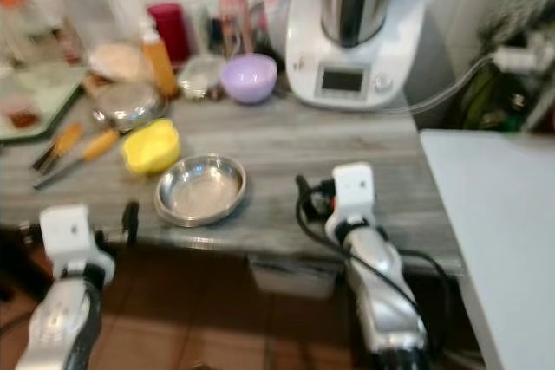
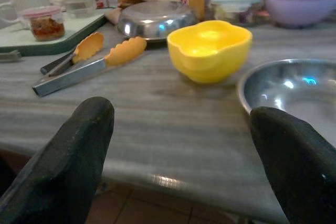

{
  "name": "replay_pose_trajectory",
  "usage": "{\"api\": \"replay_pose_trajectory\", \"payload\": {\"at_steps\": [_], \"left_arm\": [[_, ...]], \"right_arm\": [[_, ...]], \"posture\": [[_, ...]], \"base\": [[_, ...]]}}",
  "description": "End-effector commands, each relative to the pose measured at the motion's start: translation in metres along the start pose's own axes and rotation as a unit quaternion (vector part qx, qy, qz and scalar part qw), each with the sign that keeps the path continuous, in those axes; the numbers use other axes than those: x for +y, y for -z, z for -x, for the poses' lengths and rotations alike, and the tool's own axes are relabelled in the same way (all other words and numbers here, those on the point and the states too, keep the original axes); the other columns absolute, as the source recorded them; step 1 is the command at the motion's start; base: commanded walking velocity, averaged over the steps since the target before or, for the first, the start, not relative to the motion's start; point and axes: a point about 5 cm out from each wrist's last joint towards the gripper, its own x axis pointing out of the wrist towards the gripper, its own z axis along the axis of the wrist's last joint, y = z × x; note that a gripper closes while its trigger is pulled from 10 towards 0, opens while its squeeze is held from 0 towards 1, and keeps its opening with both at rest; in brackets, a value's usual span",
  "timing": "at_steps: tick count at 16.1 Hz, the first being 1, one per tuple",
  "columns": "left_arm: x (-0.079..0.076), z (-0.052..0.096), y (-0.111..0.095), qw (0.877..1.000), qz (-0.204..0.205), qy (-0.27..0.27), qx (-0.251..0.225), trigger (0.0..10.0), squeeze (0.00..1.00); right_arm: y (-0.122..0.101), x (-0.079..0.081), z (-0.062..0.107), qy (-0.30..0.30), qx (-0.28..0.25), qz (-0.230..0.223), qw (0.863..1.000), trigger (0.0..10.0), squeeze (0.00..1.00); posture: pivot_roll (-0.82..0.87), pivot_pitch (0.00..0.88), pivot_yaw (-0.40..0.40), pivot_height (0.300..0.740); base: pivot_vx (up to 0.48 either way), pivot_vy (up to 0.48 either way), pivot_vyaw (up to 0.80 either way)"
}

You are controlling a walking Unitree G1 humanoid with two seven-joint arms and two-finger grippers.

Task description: Setting the table

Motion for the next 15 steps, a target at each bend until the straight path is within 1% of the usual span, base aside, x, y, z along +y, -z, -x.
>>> {"api": "replay_pose_trajectory", "payload": {"at_steps": [1, 2, 4, 7, 9, 11, 13, 14, 15], "left_arm": [[0.0013, -0.0048, -0.0108, 1.000, -0.007, 0.000, -0.020, 10.0, 0.00], [0.0012, -0.0045, -0.0109, 1.000, -0.008, 0.000, -0.020, 10.0, 0.00], [0.0008, -0.0035, -0.0111, 1.000, -0.010, 0.001, -0.020, 10.0, 0.00], [0.0016, -0.0025, -0.0102, 1.000, -0.012, 0.002, -0.016, 10.0, 0.00], [0.0017, -0.0020, -0.0101, 1.000, -0.013, 0.004, -0.016, 10.0, 0.00], [0.0012, -0.0021, -0.0098, 1.000, -0.014, 0.006, -0.015, 10.0, 0.00], [0.0008, -0.0024, -0.0093, 1.000, -0.014, 0.007, -0.014, 10.0, 0.00], [0.0004, -0.0023, -0.0087, 1.000, -0.015, 0.007, -0.013, 10.0, 0.00], [0.0000, -0.0022, -0.0085, 1.000, -0.014, 0.008, -0.013, 10.0, 0.00]], "right_arm": [[-0.0018, -0.0023, -0.0005, 0.003, -0.003, -0.012, 1.000, 10.0, 0.00], [-0.0010, -0.0017, -0.0004, -0.003, 0.000, -0.022, 1.000, 10.0, 0.00], [-0.0006, -0.0011, 0.0000, -0.004, 0.003, -0.018, 1.000, 10.0, 0.00], [0.0005, 0.0004, 0.0006, 0.000, 0.006, 0.019, 1.000, 10.0, 0.00], [0.0002, -0.0004, 0.0009, 0.008, 0.001, 0.029, 1.000, 10.0, 0.00], [0.0012, 0.0010, 0.0007, 0.005, 0.004, 0.019, 1.000, 10.0, 0.00], [-0.0009, 0.0003, 0.0002, 0.013, -0.011, 0.036, 0.999, 10.0, 0.00], [0.0005, 0.0003, 0.0003, 0.013, -0.006, 0.036, 0.999, 10.0, 0.00], [0.0019, 0.0000, 0.0004, 0.014, 0.005, 0.046, 0.999, 10.0, 0.00]], "posture": [[-0.19, 0.000, 0.061, 0.740], [-0.18, 0.000, 0.061, 0.740], [-0.18, 0.000, 0.062, 0.740], [-0.18, 0.000, 0.062, 0.740], [-0.19, 0.000, 0.064, 0.740], [-0.19, 0.000, 0.067, 0.740], [-0.19, 0.000, 0.066, 0.740], [-0.19, 0.000, 0.066, 0.740], [-0.19, 0.000, 0.064, 0.740]], "base": [[-0.330, 0.000, 0.00], [-0.330, 0.000, 0.00], [-0.330, 0.000, 0.00], [-0.333, 0.000, 0.00], [-0.336, 0.000, 0.00], [-0.334, 0.000, 0.00], [-0.337, 0.000, 0.00], [-0.337, 0.000, 0.00], [-0.337, 0.000, 0.00]]}}
